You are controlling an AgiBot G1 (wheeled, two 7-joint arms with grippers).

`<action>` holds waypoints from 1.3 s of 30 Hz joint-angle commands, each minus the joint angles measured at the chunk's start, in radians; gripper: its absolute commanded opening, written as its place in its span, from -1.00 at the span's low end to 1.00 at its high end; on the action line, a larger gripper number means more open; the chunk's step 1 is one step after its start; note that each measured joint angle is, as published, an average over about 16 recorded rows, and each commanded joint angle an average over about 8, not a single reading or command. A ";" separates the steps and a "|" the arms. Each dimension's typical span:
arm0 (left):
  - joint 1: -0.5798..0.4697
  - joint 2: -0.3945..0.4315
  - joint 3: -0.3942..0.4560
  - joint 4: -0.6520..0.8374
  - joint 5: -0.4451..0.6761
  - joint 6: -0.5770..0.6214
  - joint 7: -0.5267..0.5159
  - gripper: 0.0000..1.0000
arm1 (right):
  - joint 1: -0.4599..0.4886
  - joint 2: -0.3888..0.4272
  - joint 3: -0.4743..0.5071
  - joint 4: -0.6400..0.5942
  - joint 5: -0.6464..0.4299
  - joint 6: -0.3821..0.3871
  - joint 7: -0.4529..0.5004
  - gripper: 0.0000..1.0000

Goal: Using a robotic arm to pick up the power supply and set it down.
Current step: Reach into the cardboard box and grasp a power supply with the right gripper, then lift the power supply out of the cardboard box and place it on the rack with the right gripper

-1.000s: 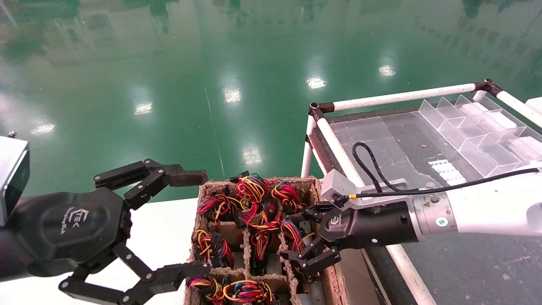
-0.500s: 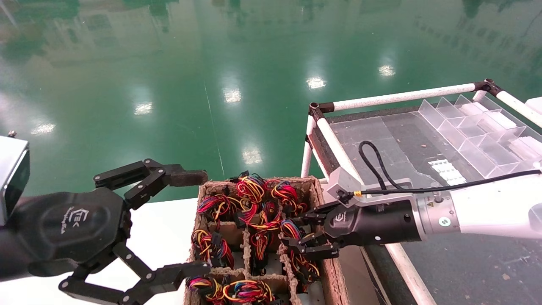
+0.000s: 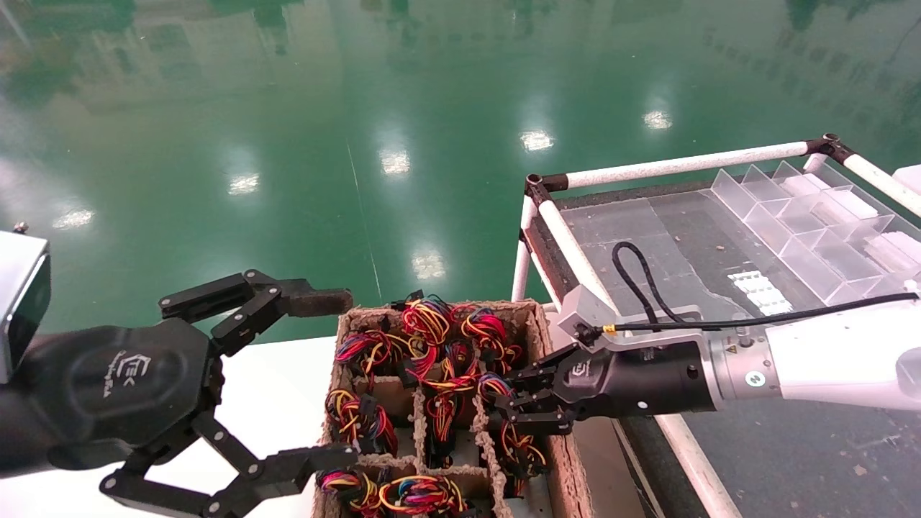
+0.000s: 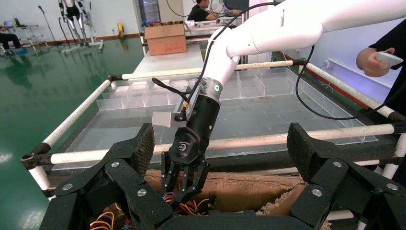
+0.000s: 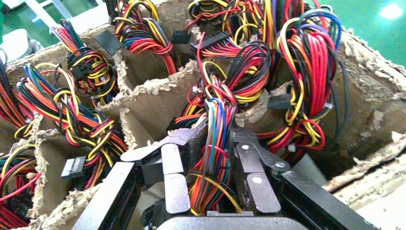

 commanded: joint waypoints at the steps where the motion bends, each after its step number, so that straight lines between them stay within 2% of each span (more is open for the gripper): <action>1: 0.000 0.000 0.000 0.000 0.000 0.000 0.000 1.00 | 0.000 0.000 0.000 -0.008 0.000 0.002 -0.005 -1.00; 11: 0.000 0.000 0.000 0.000 0.000 0.000 0.000 1.00 | -0.003 0.012 0.032 -0.033 0.047 -0.004 -0.028 -1.00; 21: 0.000 0.000 0.000 0.000 0.000 0.000 0.000 1.00 | 0.012 0.059 0.086 -0.007 0.131 -0.041 -0.030 -1.00; 33: 0.000 0.000 0.001 0.000 0.000 0.000 0.000 1.00 | 0.063 0.173 0.133 0.158 0.279 -0.048 0.085 -1.00; 39: 0.000 0.000 0.001 0.000 0.000 0.000 0.000 1.00 | 0.119 0.222 0.146 0.181 0.334 -0.031 0.128 -1.00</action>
